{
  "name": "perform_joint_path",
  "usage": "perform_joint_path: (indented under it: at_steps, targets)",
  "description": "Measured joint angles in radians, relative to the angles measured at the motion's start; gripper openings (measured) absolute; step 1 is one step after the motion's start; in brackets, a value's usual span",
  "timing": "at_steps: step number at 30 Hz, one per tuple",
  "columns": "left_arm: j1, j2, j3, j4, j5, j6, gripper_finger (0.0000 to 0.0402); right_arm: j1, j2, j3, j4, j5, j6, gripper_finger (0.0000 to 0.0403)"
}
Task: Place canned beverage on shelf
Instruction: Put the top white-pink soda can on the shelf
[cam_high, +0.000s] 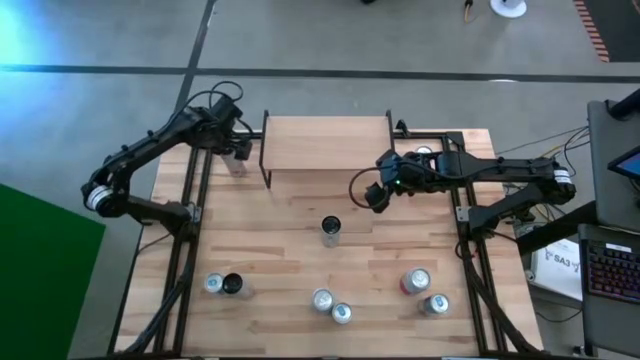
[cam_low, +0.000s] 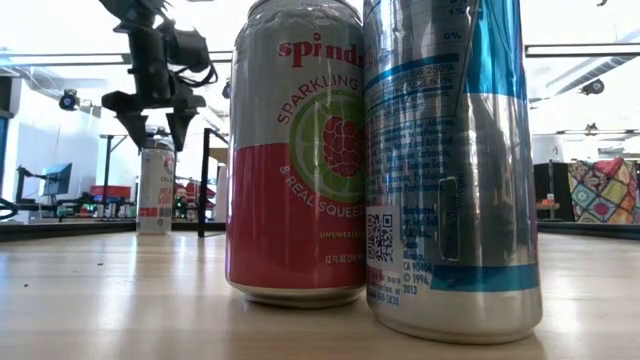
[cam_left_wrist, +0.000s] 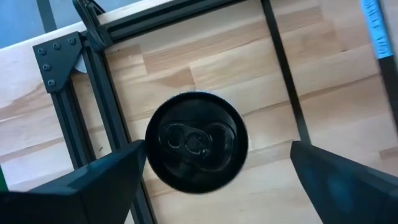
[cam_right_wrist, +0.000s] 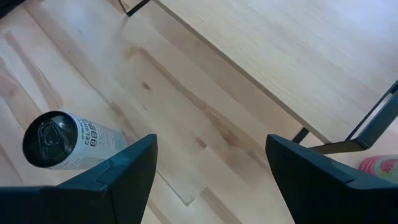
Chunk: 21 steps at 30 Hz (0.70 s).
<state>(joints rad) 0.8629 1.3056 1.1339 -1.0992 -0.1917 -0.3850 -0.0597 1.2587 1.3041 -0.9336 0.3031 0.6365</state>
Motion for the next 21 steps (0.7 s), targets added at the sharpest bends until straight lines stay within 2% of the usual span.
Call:
perform_joint_path:
  at_steps: [17, 21]
  targets:
    - [0.048, 0.048, 0.000, 0.018, -0.007, 0.093, 0.0262, 0.000, 0.000, 0.000, -0.030, 0.002, 0.000, 0.0288]
    - [0.051, 0.050, 0.001, 0.018, -0.007, 0.117, 0.0248, 0.000, 0.000, 0.000, -0.033, 0.003, 0.000, 0.0288]
